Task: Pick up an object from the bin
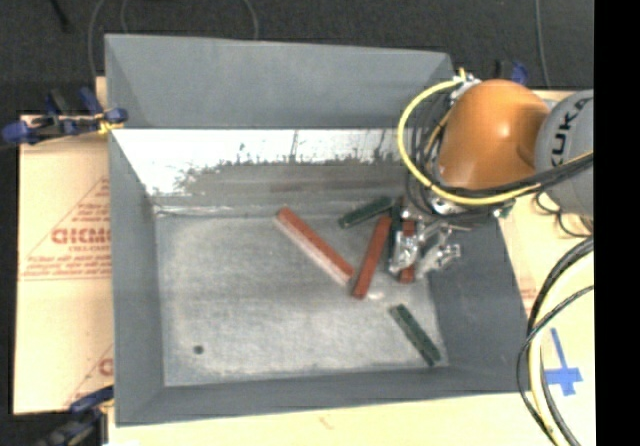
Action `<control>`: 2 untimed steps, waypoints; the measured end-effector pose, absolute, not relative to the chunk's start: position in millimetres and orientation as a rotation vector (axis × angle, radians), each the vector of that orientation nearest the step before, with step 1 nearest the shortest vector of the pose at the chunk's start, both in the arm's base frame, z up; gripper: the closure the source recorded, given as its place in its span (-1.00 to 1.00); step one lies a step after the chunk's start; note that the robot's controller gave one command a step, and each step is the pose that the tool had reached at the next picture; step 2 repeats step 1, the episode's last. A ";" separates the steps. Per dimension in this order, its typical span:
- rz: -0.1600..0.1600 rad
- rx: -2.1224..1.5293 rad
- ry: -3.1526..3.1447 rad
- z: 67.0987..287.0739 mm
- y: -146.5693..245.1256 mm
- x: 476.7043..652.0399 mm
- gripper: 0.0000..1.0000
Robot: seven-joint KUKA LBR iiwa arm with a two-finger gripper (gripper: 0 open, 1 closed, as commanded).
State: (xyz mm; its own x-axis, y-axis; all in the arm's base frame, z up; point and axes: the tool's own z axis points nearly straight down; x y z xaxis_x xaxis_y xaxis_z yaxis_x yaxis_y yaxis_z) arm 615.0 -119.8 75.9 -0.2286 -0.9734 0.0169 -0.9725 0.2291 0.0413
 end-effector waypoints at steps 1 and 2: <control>0.001 1.926 -2.488 215.3 -113.9 619.5 1.00; 0.001 1.926 -2.488 215.3 -113.9 619.5 1.00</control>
Offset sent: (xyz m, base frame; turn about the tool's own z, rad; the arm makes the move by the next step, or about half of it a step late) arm 0.0000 0.0000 0.0000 0.0000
